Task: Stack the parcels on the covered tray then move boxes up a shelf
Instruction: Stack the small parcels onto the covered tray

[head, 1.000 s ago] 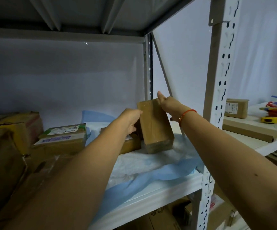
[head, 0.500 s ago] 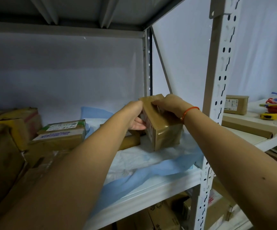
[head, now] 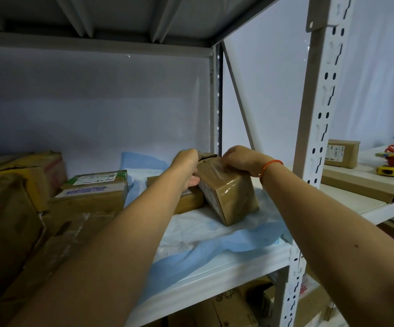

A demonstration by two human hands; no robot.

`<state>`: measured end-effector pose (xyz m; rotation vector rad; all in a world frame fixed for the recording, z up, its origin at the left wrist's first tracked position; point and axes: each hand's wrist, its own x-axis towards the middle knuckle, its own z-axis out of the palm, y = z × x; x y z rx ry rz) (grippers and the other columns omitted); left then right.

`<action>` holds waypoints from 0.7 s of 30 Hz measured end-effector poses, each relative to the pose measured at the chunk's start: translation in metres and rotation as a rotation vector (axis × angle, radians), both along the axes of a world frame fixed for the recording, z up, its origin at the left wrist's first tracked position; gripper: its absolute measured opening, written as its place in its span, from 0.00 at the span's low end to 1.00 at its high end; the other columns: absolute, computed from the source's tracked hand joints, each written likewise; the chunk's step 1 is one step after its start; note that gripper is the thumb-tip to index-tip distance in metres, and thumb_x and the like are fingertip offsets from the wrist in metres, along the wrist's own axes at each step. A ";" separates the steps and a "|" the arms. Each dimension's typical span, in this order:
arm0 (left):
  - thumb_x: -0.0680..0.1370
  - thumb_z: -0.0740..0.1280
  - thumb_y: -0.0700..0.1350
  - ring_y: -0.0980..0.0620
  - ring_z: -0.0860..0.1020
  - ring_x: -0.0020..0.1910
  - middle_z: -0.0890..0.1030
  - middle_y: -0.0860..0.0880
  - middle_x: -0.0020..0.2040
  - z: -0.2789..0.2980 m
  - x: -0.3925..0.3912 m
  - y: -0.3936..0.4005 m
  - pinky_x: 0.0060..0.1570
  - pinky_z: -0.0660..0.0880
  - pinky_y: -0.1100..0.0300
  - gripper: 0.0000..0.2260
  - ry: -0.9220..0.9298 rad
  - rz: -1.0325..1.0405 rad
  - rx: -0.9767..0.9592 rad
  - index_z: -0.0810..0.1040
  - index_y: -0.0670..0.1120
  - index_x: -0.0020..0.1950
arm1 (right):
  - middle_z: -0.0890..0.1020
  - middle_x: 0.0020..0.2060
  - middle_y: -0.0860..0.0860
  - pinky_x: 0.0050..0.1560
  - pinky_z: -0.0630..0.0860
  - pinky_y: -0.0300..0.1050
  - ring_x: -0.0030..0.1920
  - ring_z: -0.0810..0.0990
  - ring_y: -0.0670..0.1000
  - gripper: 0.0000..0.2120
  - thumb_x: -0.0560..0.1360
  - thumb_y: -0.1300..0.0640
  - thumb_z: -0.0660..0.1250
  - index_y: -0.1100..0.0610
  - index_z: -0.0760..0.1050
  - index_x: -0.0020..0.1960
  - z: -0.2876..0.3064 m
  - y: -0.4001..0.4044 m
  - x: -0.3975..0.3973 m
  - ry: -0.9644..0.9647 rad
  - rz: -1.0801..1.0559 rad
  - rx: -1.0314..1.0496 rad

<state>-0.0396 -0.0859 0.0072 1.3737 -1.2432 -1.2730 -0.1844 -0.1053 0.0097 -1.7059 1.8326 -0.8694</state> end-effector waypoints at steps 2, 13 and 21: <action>0.83 0.54 0.49 0.43 0.77 0.52 0.76 0.42 0.54 -0.001 -0.003 -0.003 0.48 0.77 0.54 0.16 0.006 -0.019 -0.035 0.69 0.43 0.66 | 0.81 0.54 0.61 0.59 0.78 0.54 0.54 0.81 0.59 0.14 0.75 0.63 0.63 0.63 0.77 0.59 -0.005 -0.003 -0.003 -0.048 -0.024 0.001; 0.83 0.49 0.58 0.38 0.62 0.75 0.60 0.41 0.77 0.001 -0.001 -0.004 0.70 0.64 0.45 0.27 0.008 -0.143 -0.040 0.56 0.46 0.79 | 0.79 0.58 0.60 0.61 0.76 0.57 0.58 0.79 0.60 0.15 0.79 0.62 0.61 0.61 0.74 0.65 -0.001 -0.006 0.002 0.110 -0.069 0.071; 0.83 0.47 0.59 0.40 0.65 0.73 0.64 0.40 0.75 0.015 0.021 0.006 0.67 0.65 0.46 0.28 -0.185 -0.072 -0.062 0.57 0.45 0.78 | 0.80 0.56 0.58 0.59 0.76 0.48 0.54 0.79 0.57 0.15 0.78 0.59 0.63 0.62 0.75 0.63 0.000 -0.002 0.014 0.388 -0.104 -0.027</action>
